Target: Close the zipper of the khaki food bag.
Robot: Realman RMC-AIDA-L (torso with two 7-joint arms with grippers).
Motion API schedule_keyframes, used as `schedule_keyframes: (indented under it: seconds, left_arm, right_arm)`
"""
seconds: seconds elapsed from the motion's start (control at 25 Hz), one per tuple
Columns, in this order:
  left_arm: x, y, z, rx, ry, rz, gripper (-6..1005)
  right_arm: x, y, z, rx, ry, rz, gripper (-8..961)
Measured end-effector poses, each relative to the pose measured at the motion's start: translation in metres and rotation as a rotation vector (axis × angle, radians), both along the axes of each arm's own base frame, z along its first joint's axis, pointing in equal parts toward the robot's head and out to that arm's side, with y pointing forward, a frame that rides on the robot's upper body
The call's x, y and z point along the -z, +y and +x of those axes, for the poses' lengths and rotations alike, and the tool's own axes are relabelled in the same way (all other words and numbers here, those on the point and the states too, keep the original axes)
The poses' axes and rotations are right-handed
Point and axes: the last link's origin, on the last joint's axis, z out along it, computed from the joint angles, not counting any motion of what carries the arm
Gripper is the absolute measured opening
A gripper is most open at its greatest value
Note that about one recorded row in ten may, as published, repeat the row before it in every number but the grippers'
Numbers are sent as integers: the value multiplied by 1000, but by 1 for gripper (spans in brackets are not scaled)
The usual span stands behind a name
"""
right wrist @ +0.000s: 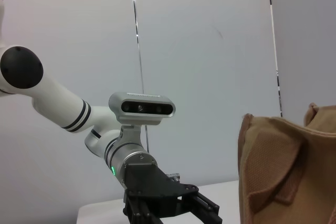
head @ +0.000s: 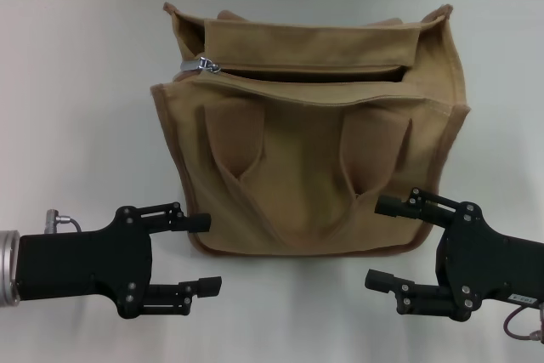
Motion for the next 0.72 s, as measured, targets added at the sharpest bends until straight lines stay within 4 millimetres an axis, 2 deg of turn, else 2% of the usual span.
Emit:
schedule_keyframes:
  seconds: [0.56,0.68,0.72]
  left_arm:
    - [-10,0,-1,-12,-39,45,782]
    - [-28,3,-7,-64,-98,173,781]
    - [-46,2,-13,-106,-162,313,781]
  right_arm:
    - [2,0,2,11,-16,6,827]
    - [4,-1,2,17,-9,1,827]
    - [5,-2,2,21,-7,0,827]
